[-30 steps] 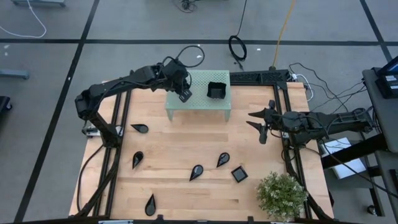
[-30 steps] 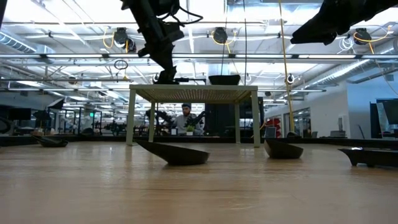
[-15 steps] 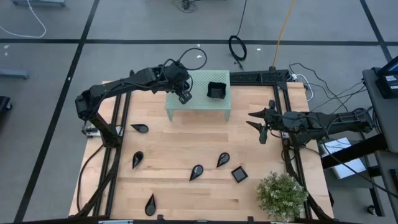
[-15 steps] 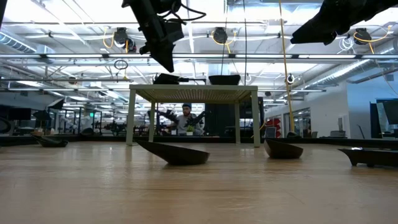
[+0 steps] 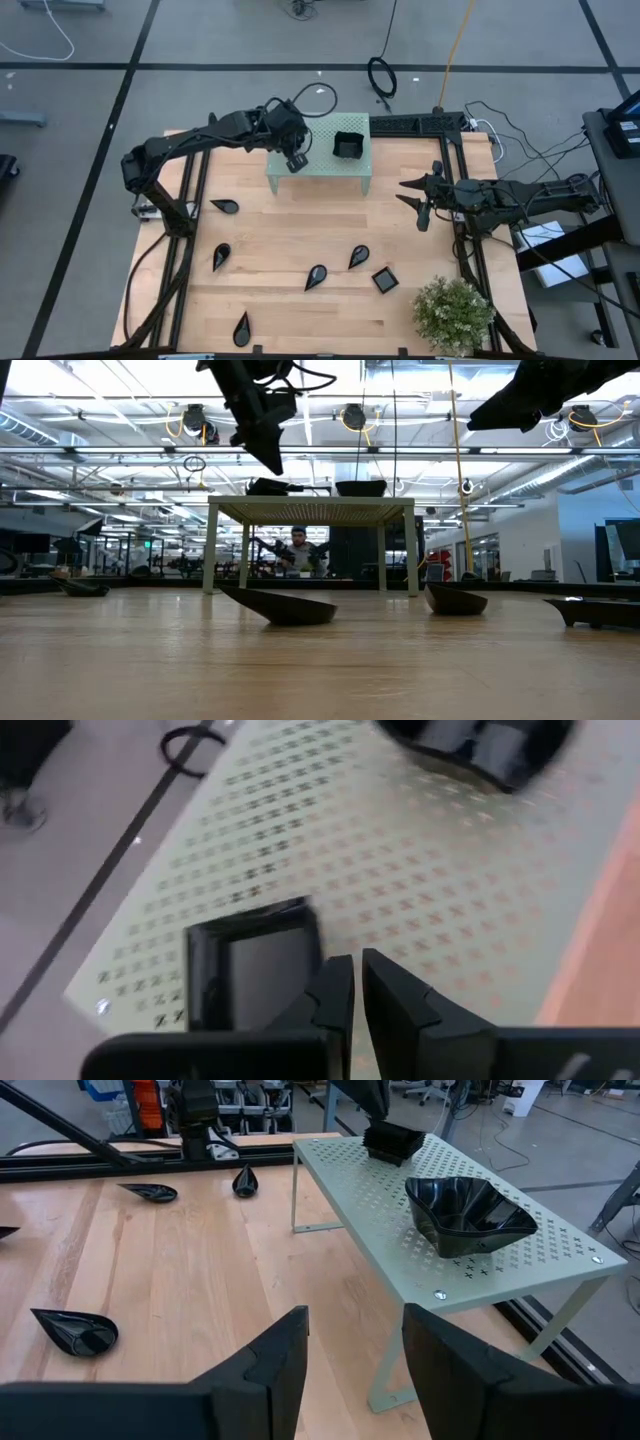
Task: Pick & Place Mini shaped plates
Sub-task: Stack the black square plate on top of the other black square plate on the shelf
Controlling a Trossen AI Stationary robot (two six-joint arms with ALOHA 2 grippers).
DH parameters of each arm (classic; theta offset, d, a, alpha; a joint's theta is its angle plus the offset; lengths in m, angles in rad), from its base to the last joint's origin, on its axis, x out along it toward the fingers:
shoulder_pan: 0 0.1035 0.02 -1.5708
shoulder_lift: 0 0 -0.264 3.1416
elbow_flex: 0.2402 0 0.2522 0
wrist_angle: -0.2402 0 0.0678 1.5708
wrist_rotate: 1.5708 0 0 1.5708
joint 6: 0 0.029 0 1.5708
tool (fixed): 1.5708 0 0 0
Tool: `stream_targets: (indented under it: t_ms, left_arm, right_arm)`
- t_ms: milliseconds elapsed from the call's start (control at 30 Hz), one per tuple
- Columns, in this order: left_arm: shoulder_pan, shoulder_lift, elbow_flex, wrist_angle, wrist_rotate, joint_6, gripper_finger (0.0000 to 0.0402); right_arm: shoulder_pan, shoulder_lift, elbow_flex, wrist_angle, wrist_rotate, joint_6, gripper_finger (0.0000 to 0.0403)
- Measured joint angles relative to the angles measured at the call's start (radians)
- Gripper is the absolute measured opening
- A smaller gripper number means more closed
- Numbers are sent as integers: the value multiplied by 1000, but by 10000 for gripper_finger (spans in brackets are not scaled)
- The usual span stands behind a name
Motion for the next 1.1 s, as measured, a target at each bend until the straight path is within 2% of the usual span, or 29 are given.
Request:
stream_targets:
  t_ms: [133,433,1000,1100]
  left_arm:
    - [-6,0,0,-5,9,63,26]
    - [25,0,0,-15,-17,20,3]
    - [18,22,1,-27,-35,14,46]
    - [-5,22,1,-2,9,-14,46]
  right_arm:
    - [0,0,0,0,0,0,151]
    - [0,0,0,0,0,0,150]
    - [0,0,0,-1,0,7,151]
    - [0,0,0,-1,0,7,151]
